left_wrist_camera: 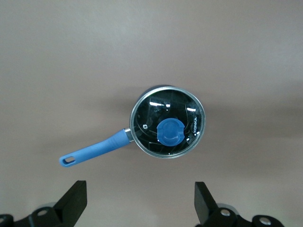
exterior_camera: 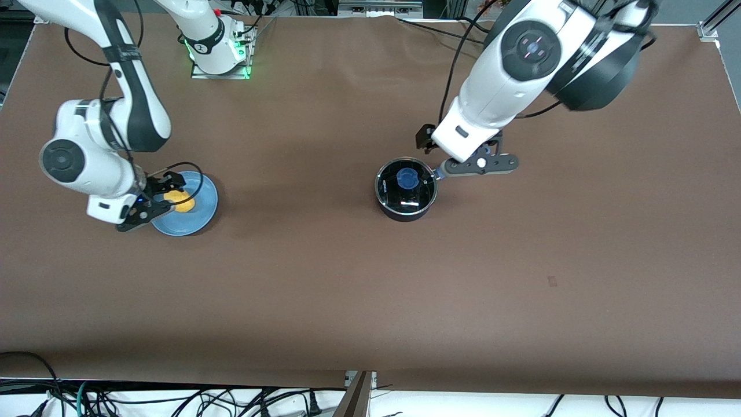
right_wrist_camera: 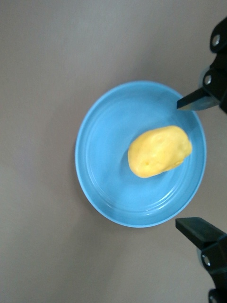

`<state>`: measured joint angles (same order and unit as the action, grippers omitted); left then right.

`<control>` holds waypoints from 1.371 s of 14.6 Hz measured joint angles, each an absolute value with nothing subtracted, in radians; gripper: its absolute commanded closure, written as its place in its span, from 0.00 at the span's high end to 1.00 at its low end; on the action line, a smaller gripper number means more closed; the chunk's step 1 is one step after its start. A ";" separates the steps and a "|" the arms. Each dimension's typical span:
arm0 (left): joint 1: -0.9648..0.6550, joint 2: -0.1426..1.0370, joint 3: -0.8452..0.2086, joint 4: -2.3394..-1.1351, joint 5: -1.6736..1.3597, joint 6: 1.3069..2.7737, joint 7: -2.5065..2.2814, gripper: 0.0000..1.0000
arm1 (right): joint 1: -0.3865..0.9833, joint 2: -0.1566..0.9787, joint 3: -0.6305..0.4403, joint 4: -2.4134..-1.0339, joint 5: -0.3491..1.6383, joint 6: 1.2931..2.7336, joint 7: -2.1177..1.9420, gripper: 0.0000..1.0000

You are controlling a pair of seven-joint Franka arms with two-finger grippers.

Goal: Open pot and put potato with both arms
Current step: 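Reach the right gripper to the potato while the left gripper reaches the lid, then grasp the potato with the right gripper while the left gripper grasps the knob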

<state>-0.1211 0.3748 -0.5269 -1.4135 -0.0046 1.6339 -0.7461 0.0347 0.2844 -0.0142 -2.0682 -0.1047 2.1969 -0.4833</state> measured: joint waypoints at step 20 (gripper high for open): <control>-0.182 0.599 -0.524 -1.542 -0.004 1.946 -0.799 1.00 | 0.029 0.383 -0.096 -2.233 -0.106 2.565 -0.917 1.00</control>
